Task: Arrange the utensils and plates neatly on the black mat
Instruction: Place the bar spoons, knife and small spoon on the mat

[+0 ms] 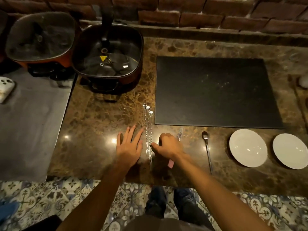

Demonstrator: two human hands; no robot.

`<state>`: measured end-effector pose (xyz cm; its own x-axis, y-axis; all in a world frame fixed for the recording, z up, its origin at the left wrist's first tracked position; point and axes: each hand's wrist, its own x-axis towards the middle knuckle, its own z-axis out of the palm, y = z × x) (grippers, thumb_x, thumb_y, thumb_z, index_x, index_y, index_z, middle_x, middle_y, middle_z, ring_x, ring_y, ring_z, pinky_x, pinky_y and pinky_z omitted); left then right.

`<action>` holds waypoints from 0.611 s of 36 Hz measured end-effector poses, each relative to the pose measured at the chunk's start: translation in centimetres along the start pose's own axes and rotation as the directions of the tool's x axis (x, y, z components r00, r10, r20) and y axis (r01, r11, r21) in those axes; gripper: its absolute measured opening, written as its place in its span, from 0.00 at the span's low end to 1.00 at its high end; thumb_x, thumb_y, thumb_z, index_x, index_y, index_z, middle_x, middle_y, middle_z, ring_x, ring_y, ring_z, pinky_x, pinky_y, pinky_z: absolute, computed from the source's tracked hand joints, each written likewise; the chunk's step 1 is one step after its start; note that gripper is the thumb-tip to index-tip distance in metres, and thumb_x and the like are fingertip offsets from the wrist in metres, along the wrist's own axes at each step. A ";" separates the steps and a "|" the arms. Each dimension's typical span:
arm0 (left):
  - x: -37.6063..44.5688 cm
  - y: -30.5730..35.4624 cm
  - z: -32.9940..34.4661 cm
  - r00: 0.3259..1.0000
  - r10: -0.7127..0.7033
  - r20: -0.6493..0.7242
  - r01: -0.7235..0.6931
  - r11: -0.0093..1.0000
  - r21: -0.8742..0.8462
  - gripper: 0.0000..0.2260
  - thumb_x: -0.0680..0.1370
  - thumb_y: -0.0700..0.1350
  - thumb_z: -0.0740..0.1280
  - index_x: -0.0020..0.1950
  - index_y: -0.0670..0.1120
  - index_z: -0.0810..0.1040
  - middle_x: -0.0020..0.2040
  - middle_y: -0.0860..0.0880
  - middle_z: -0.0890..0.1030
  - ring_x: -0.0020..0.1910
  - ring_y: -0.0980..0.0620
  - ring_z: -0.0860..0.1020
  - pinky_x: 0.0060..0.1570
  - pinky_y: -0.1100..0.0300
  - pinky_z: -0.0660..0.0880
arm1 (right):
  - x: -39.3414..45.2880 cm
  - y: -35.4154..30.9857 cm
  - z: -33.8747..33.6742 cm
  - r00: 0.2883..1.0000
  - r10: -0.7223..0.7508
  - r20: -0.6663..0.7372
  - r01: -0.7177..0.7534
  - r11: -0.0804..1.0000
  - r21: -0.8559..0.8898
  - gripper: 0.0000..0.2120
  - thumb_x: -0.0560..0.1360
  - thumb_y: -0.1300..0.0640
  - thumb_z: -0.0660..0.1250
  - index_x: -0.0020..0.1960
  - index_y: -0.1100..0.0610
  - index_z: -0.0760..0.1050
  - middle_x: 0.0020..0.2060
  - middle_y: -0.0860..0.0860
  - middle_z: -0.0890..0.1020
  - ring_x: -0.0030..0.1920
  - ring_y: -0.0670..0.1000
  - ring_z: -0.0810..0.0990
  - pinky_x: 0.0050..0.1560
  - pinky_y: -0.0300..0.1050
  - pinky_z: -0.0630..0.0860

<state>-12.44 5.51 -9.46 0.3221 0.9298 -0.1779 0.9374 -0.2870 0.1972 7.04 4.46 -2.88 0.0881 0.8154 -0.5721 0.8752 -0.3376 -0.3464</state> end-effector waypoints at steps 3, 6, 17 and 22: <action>0.5 -1.7 1.6 0.999 0.036 -0.004 -0.036 0.999 0.014 0.24 0.85 0.56 0.49 0.82 0.57 0.59 0.83 0.49 0.60 0.83 0.47 0.58 0.79 0.39 0.54 | 1.3 -1.7 1.0 0.998 0.054 0.030 -0.055 0.998 0.038 0.26 0.72 0.37 0.62 0.58 0.57 0.74 0.58 0.55 0.78 0.56 0.57 0.79 0.54 0.54 0.77; 1.5 -3.1 2.4 0.997 0.078 0.012 -0.078 0.997 0.005 0.24 0.85 0.57 0.48 0.82 0.58 0.58 0.84 0.50 0.57 0.83 0.46 0.55 0.80 0.37 0.52 | 2.3 -3.2 1.5 0.993 0.116 0.010 -0.116 0.992 0.055 0.27 0.74 0.39 0.63 0.62 0.59 0.72 0.60 0.58 0.77 0.57 0.60 0.79 0.55 0.55 0.76; 2.1 -4.1 4.0 0.993 0.098 -0.063 -0.096 0.995 0.040 0.24 0.84 0.58 0.46 0.81 0.62 0.57 0.83 0.52 0.59 0.83 0.47 0.58 0.77 0.37 0.57 | 3.7 -5.8 1.5 0.977 0.198 -0.082 -0.198 0.980 0.009 0.15 0.77 0.56 0.63 0.60 0.63 0.75 0.56 0.60 0.80 0.55 0.62 0.80 0.54 0.53 0.78; 2.1 -3.7 3.6 0.994 0.084 -0.076 -0.082 0.996 0.030 0.23 0.84 0.56 0.50 0.81 0.62 0.58 0.83 0.53 0.60 0.82 0.48 0.58 0.78 0.38 0.56 | 3.8 -5.8 0.9 0.981 0.164 -0.107 -0.178 0.975 -0.133 0.12 0.76 0.64 0.64 0.59 0.62 0.78 0.55 0.60 0.81 0.57 0.62 0.80 0.51 0.53 0.77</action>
<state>-14.75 7.67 -14.05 0.3887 0.9173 -0.0871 0.9115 -0.3689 0.1821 1.84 9.11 -3.72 0.2810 0.7942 -0.5388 0.9008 -0.4120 -0.1374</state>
